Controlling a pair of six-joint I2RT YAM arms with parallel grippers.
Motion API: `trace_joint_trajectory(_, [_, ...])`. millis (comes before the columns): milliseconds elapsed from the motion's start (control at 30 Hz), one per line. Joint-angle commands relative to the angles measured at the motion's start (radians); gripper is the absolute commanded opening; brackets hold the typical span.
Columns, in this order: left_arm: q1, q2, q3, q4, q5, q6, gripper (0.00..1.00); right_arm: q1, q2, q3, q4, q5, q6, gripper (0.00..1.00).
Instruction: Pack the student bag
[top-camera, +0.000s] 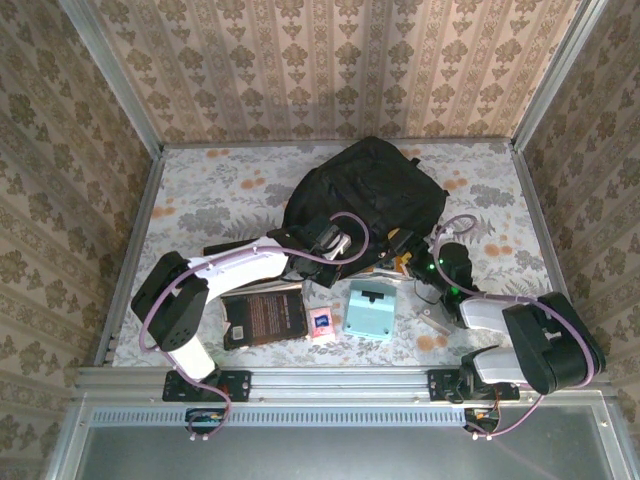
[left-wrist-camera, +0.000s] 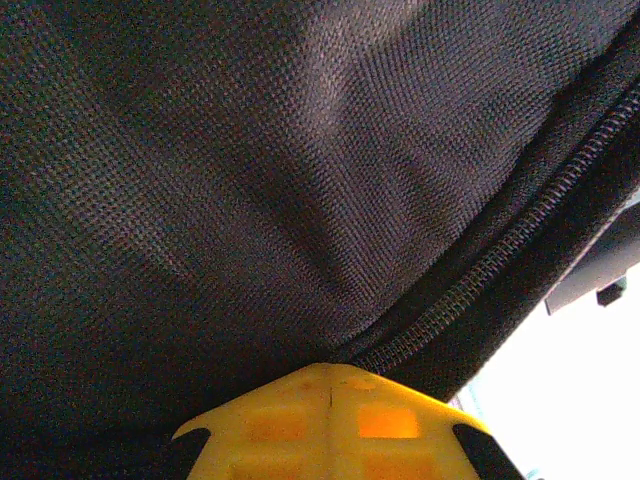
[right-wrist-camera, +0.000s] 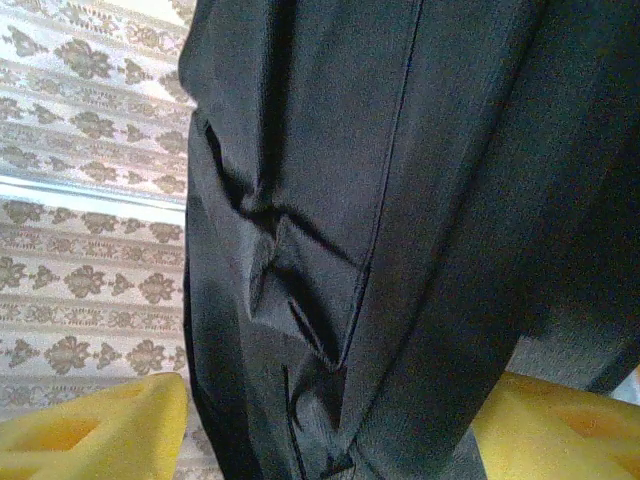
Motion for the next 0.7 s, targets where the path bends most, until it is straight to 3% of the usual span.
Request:
trace_joint_trajectory(0, [0.006, -0.004, -0.018, -0.067, -0.017, -0.011, 0.0, -0.015, -0.023, -0.003, -0.025, 0.038, 0.018, 0.69])
trace_joint_trajectory(100, [0.006, -0.003, -0.017, -0.067, -0.018, -0.012, 0.0, -0.017, -0.006, 0.015, -0.06, 0.033, 0.033, 0.4])
trace_joint_trajectory(133, [0.007, -0.002, -0.015, -0.067, -0.016, -0.013, 0.0, -0.017, 0.004, 0.021, -0.067, 0.024, 0.036, 0.36])
trace_joint_trajectory(433, [0.006, 0.005, 0.003, -0.051, 0.023, -0.03, 0.0, -0.01, 0.191, 0.05, 0.063, -0.089, 0.104, 0.53])
trace_joint_trajectory(467, [0.006, 0.006, 0.008, -0.054, 0.025, -0.03, 0.0, -0.011, 0.214, 0.051, 0.092, -0.099, 0.115, 0.46])
trace_joint_trajectory(567, [0.011, -0.001, 0.04, -0.084, 0.035, -0.03, 0.0, -0.01, 0.253, 0.05, 0.165, -0.11, 0.131, 0.1])
trace_joint_trajectory(633, [0.028, -0.024, 0.075, -0.112, 0.048, -0.045, 0.01, -0.011, 0.249, 0.051, 0.156, -0.11, 0.115, 0.0])
trace_joint_trajectory(667, [0.042, -0.041, 0.097, -0.127, 0.064, -0.062, 0.05, -0.011, 0.24, 0.052, 0.145, -0.111, 0.098, 0.0])
